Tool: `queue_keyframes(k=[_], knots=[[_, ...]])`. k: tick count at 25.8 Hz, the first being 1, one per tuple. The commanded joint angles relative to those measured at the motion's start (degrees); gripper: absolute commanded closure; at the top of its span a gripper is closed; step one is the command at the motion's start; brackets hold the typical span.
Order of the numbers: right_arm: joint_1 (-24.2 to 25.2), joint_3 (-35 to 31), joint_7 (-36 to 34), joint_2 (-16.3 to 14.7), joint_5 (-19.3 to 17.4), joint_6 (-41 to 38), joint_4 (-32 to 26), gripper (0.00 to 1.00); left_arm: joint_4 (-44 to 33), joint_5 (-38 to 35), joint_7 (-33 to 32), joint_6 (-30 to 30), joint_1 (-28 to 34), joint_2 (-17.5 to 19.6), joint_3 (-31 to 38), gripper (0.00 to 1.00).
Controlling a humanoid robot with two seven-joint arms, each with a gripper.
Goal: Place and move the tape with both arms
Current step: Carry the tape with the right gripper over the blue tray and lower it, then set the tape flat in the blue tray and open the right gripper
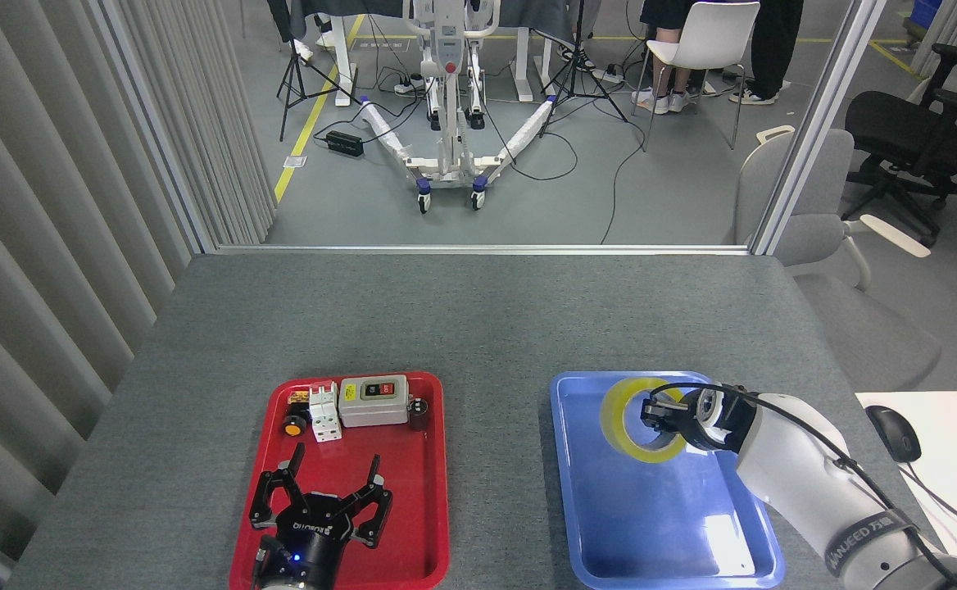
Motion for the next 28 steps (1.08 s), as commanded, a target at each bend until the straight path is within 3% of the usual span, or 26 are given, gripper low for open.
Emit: queue_keyframes(k=[1,4,21,28], knots=[[0.3,-0.1,-0.8,0.0,0.0,0.0,0.0,0.66,-1.5,-0.1,0.1,0.2,0.8,0.1,0.0,0.0],[0.6,-0.1,-0.8,0.1,0.1,0.1,0.0,0.58,-3.0,-0.1,0.1,0.1,1.2,0.2,0.0,0.0],[1.1,-0.1,-1.2,0.1,0.2,0.1,-0.1,0.58,-2.8,-0.1,0.0,0.6,1.1,1.2,0.0,0.0],[1.1,-0.1,-1.2,0.1,0.2,0.1,0.0,0.5,-2.8,-0.1,0.0,0.6,1.2,1.2,0.0,0.0]])
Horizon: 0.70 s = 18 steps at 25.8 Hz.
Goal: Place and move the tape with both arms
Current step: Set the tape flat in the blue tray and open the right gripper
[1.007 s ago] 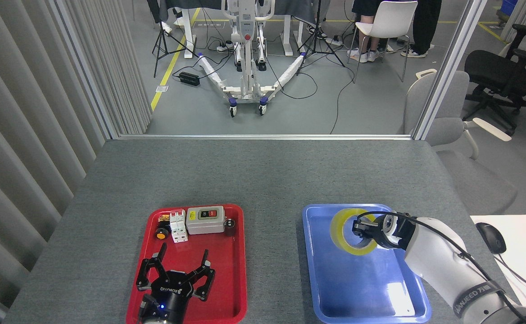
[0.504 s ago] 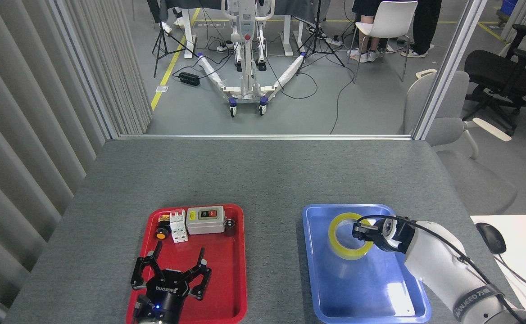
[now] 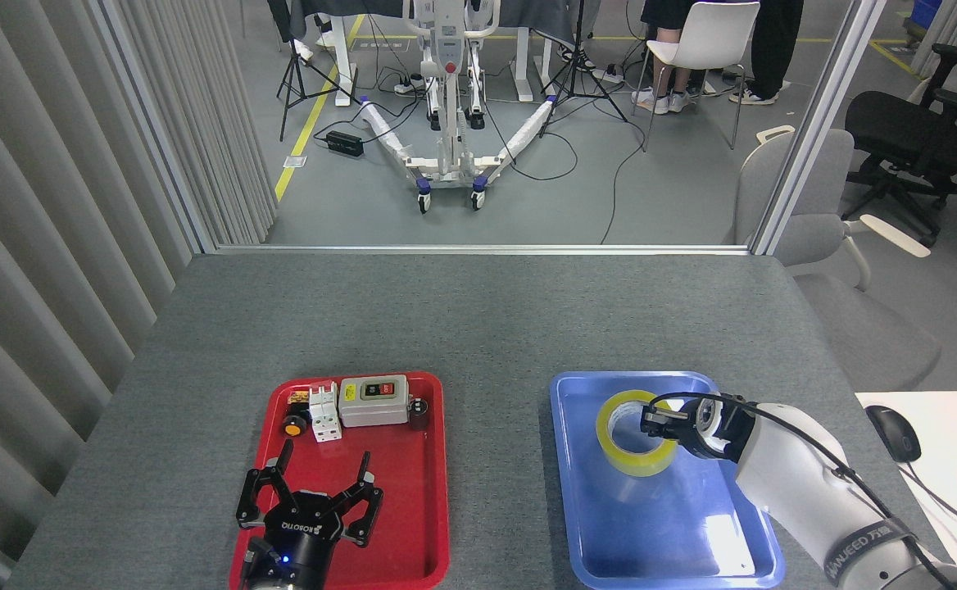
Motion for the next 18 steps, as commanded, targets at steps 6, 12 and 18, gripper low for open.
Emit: queue_keyframes(k=[6,12,18], knots=[[0.0,0.0,-0.1,0.0,0.0,0.0,-0.1,0.46,0.4,0.1,0.0,0.0,-0.3,0.1,0.0,0.0],[0.0,-0.1,-0.1,0.0,0.0,0.0,-0.3,0.44,0.6,0.1,0.0,0.1,-0.4,0.3,0.0,0.0],[1.2,-4.0,-0.1,-2.6,1.6,-0.7,-7.7,0.32,1.0,0.1,0.0,-0.2,-1.0,0.4,0.1,0.0]])
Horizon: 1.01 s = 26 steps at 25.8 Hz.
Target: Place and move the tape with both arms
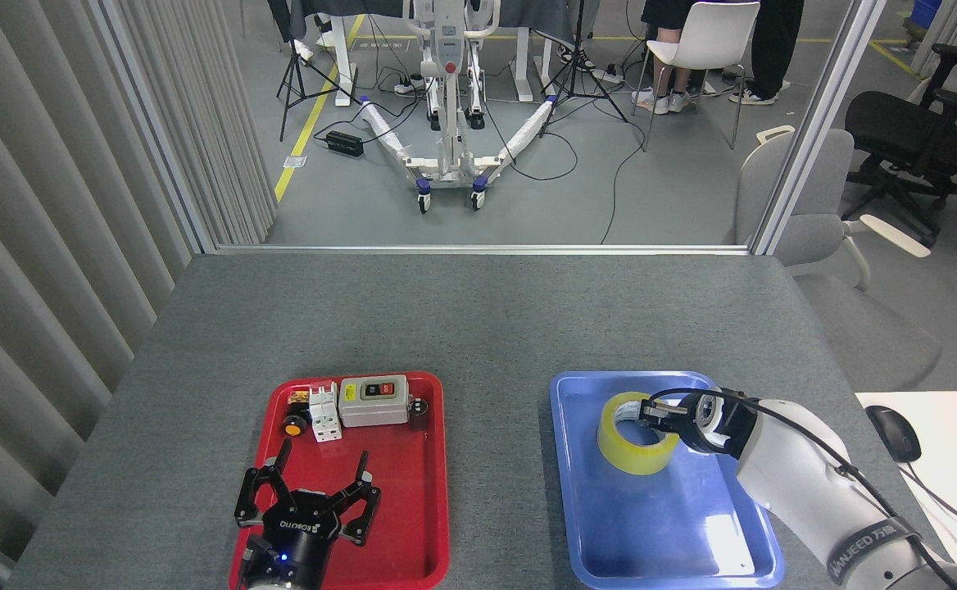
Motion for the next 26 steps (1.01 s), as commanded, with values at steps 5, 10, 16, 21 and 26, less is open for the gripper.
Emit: queue_keyframes(k=[5,10,16,21,26], knots=[[7.8,-12.2,0.0,-6.2,8.7,-0.9,-17.3,0.18,0.0,0.0,0.0,-0.5,-0.6,0.0,0.1,0.0],[17.3,-23.4,-8.8,-5.9,23.9,-5.9,-27.1,0.06,0.2,0.1,0.0,-0.1,-1.7,0.0,0.1,0.0],[28.0,-31.5,-26.3,-3.5,36.9,-12.9,-32.4,0.04,0.7,0.1,0.0,0.3,-1.2,0.1,0.1,0.0],[36.8,-39.8,-34.2,3.2,47.1,-17.8,-36.5,0.02,2.6,0.0,0.2,0.3,-1.2,0.1,0.8,0.0],[45.6,-50.0,-34.3,11.9,51.7,-27.2,-44.0,0.02,2.9,0.1,0.2,0.3,-1.5,0.1,1.0,0.0]])
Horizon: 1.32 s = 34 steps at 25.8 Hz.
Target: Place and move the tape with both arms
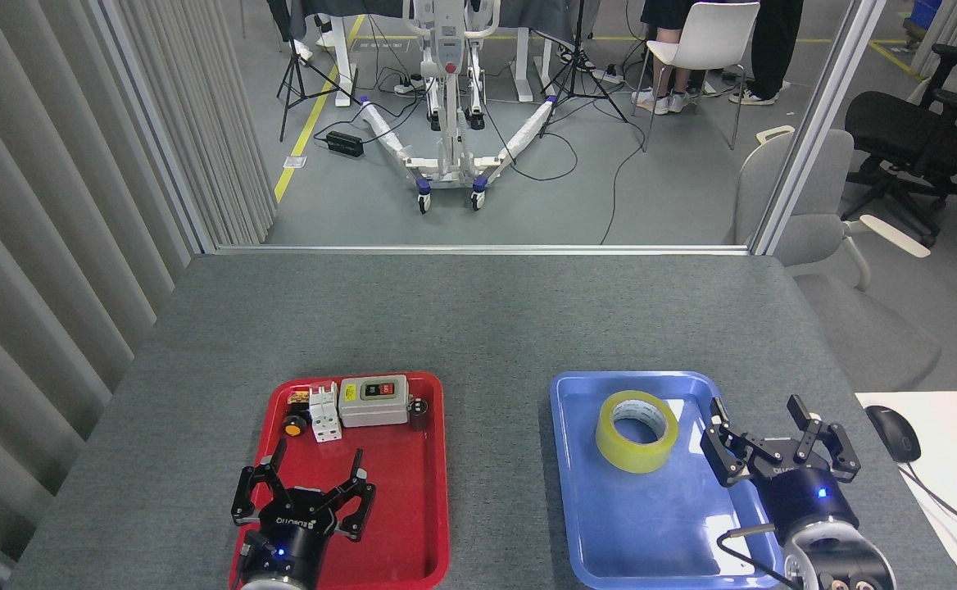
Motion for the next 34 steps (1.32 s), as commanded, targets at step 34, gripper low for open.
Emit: queue_keyframes(k=[34], knots=[[14.3,-3.2,-15.4,4.6,6.4,-4.5,-4.3,0.0,0.3,-0.1,0.2,0.0,-0.3,0.4,1.0,0.0]])
